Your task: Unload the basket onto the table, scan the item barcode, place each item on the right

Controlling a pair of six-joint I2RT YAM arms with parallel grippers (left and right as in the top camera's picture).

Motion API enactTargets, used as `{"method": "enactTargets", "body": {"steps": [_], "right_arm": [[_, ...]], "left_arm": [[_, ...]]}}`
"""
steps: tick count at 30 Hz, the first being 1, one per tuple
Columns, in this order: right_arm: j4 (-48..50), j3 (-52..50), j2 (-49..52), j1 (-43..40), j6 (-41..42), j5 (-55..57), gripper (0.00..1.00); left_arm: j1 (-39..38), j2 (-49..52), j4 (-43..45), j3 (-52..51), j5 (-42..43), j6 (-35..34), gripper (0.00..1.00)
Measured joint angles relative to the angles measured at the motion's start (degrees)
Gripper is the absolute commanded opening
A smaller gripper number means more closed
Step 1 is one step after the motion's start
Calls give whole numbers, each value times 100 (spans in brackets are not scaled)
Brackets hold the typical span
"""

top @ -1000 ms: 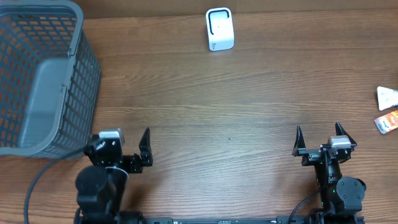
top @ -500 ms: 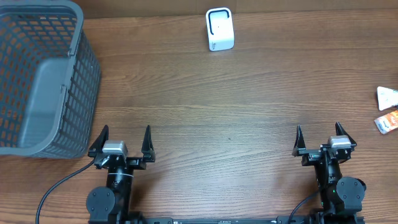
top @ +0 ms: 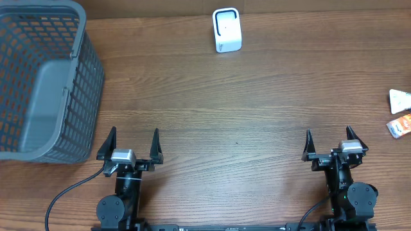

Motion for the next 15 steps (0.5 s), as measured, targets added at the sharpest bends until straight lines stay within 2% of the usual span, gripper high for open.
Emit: {"method": "enactTargets", "body": {"steps": [7,15], "right_arm": [[2,0,0,-2,2,-2,100],[0,0,0,0,0,-2,100]], "left_arm": [[85,-13,-1276,-13,35,2,100],[85,-13,-1322,-13,-11,0,100]]}}
